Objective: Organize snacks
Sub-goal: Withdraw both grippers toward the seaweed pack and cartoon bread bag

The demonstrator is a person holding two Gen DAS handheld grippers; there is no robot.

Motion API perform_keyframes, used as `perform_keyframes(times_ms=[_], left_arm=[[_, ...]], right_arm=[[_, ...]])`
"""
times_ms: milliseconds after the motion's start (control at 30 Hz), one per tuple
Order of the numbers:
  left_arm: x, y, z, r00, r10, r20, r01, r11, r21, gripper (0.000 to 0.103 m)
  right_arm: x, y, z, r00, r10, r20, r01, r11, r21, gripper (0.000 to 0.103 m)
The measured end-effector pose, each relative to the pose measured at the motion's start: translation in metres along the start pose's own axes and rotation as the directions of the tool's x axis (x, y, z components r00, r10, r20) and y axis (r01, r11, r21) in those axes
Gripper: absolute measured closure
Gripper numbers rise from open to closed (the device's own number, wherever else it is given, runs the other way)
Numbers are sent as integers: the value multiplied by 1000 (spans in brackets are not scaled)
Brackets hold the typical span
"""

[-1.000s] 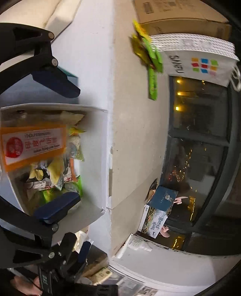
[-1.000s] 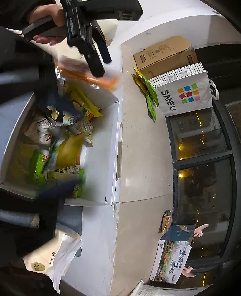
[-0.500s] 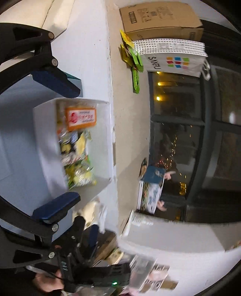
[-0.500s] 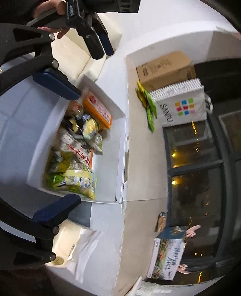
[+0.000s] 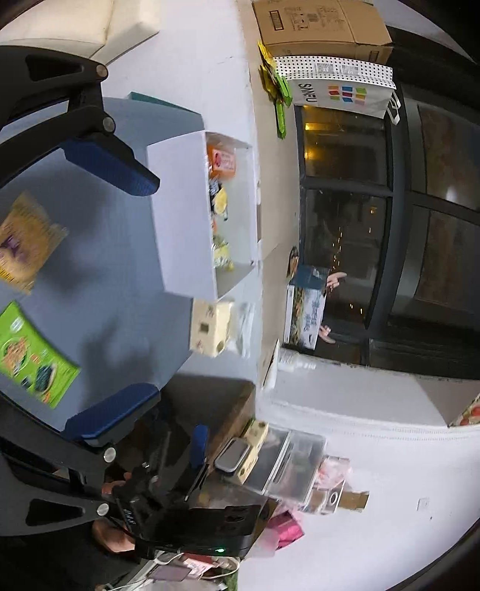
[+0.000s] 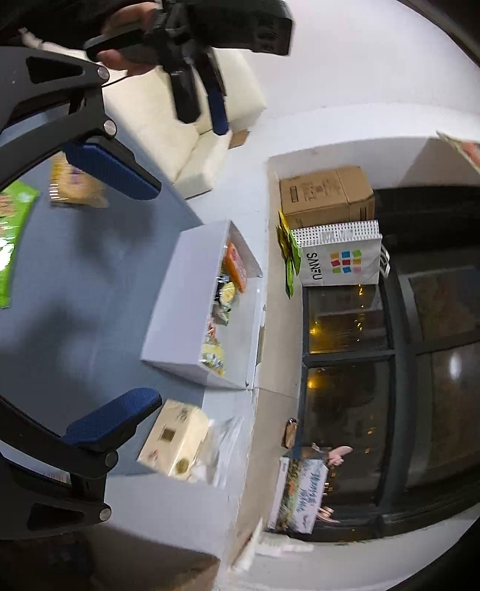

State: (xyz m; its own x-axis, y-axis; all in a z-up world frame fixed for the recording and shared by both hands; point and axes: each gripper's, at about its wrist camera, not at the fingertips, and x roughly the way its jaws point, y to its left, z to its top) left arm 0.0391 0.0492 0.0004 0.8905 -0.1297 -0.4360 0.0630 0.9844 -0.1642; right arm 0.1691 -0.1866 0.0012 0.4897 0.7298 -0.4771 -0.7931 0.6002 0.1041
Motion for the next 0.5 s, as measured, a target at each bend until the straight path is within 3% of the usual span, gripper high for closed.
perform_keyframes(times_ms=[167, 333, 500], left_arm=[[-31, -4, -25, 999, -30, 28, 31, 997, -65, 0], [-47, -1, -46, 1000, 23, 4, -22, 995, -92, 0], [-45, 8, -54, 999, 45, -23, -48, 992, -118, 0]], right_arm=[[-43, 9, -44, 1000, -7, -7, 7, 999, -52, 0], [-71, 18, -87, 999, -41, -18, 41, 998, -39, 0], [-69, 25, -120, 997, -30, -66, 27, 999, -42, 0]])
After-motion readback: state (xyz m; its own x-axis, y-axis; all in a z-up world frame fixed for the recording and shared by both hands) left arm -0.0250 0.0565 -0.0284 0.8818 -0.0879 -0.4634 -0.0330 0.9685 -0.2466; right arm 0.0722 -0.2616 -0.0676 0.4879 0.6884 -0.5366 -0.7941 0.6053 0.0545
